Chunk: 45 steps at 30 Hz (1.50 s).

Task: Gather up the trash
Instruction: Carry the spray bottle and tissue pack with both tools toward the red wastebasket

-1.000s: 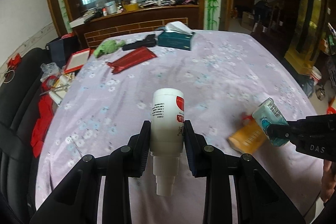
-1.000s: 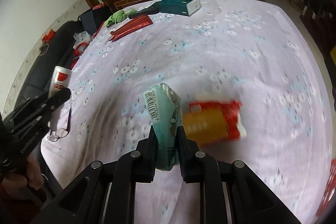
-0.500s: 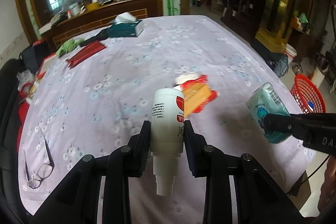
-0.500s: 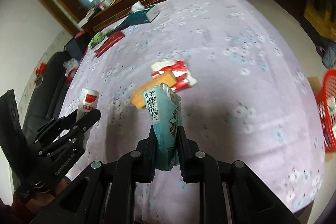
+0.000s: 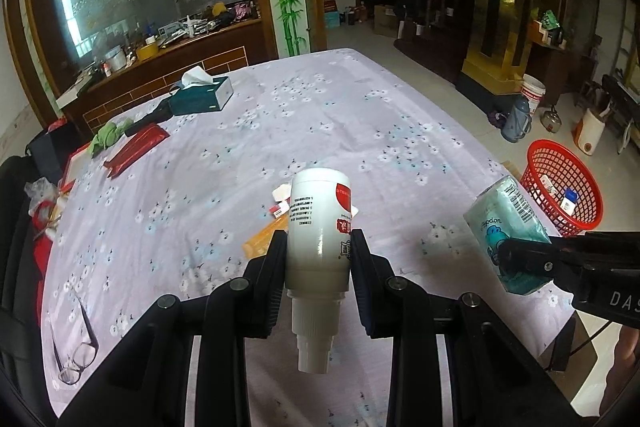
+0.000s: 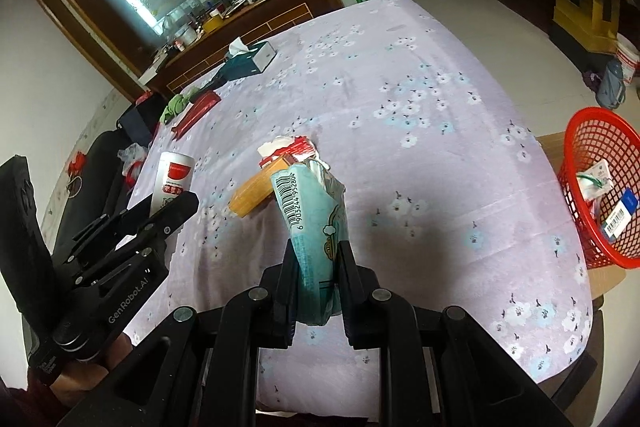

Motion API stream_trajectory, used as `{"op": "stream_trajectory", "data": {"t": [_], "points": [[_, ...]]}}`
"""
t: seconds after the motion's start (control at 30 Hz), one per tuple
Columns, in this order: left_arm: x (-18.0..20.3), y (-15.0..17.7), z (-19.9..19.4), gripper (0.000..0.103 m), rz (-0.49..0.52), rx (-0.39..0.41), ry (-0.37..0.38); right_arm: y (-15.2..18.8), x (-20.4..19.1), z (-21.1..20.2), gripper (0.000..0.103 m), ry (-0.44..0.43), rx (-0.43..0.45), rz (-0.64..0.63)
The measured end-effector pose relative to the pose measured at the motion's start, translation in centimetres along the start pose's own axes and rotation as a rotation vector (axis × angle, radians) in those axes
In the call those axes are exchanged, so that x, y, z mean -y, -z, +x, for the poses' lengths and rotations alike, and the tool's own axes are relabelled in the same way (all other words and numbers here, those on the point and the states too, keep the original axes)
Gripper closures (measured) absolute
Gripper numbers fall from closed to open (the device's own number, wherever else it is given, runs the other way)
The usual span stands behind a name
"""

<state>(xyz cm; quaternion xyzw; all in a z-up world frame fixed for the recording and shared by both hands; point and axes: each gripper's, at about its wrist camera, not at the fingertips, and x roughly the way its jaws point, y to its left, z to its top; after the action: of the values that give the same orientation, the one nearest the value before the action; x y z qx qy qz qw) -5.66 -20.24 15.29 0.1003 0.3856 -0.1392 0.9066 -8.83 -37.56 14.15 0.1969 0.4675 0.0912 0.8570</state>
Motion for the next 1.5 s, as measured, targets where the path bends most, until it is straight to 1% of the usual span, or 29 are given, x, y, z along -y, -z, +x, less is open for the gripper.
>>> {"op": "stream_trajectory", "data": {"t": [0.47, 0.67, 0.97, 1.23, 1.5], "points": [[1.0, -0.5, 0.3, 0.074, 0.013, 0.001, 0.003, -0.1, 0.9, -0.8, 0.084, -0.005, 0.009, 0.007], [1.5, -0.9, 0.4, 0.074, 0.014, 0.002, 0.022, -0.2, 1.5, -1.5, 0.084, -0.003, 0.023, 0.012], [3.4, -1.6, 0.6, 0.074, 0.020, 0.000, 0.099, 0.0, 3.0, -3.3, 0.084, 0.011, 0.055, 0.049], [6.1, -2.2, 0.9, 0.074, 0.062, -0.004, 0.170, 0.2, 5.4, -5.1, 0.084, 0.030, 0.083, 0.107], [10.1, -3.3, 1.4, 0.074, 0.122, -0.030, 0.312, 0.6, 9.0, -7.5, 0.084, 0.057, 0.124, 0.203]]}}
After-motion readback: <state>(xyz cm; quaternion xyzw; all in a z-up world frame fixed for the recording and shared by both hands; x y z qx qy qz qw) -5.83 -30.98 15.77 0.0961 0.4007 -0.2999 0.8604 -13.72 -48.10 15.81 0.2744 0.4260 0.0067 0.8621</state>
